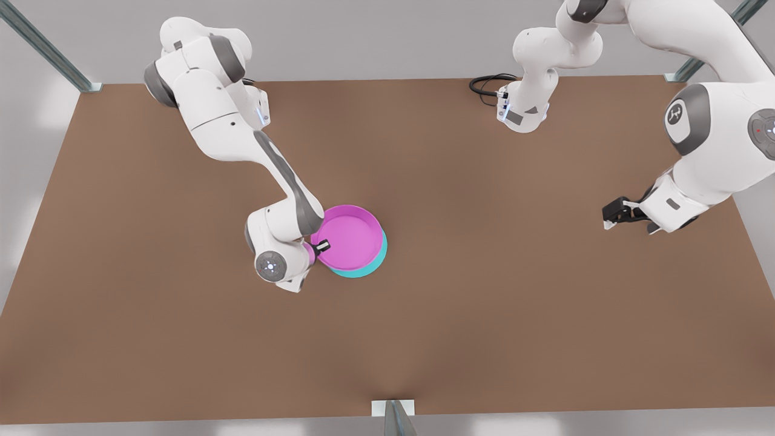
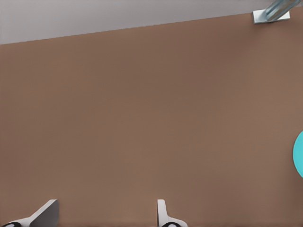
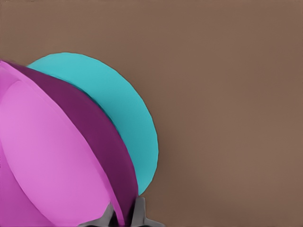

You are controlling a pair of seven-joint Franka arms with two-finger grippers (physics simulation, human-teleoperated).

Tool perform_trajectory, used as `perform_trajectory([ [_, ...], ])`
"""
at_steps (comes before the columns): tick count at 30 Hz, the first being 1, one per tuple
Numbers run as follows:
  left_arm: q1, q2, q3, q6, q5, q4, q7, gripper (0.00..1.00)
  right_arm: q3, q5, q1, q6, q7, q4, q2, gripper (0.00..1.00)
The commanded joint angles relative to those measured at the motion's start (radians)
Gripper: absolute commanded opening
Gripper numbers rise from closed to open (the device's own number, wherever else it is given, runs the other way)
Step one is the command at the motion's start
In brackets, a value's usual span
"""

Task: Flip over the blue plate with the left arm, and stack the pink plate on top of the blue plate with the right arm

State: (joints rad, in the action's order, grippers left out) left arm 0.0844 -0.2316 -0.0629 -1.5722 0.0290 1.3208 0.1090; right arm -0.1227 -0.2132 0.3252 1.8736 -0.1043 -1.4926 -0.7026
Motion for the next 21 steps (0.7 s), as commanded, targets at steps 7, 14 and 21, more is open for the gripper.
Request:
perform_trajectory([
  [7,0.000,0.000,0.000,0.000,0.011,0.000,0.001,1.00,0.002,0.003,-0.014,-0.092,0.000,0.000,0.119,1.00],
  [14,0.000,0.000,0.000,0.001,0.011,0.000,0.003,1.00,0.181,0.230,-0.232,-0.447,0.054,0.126,0.488,1.00],
  [21,0.000,0.000,0.000,-0.002,0.011,0.000,0.003,1.00,0.179,0.224,-0.229,-0.445,0.064,0.126,0.471,1.00],
])
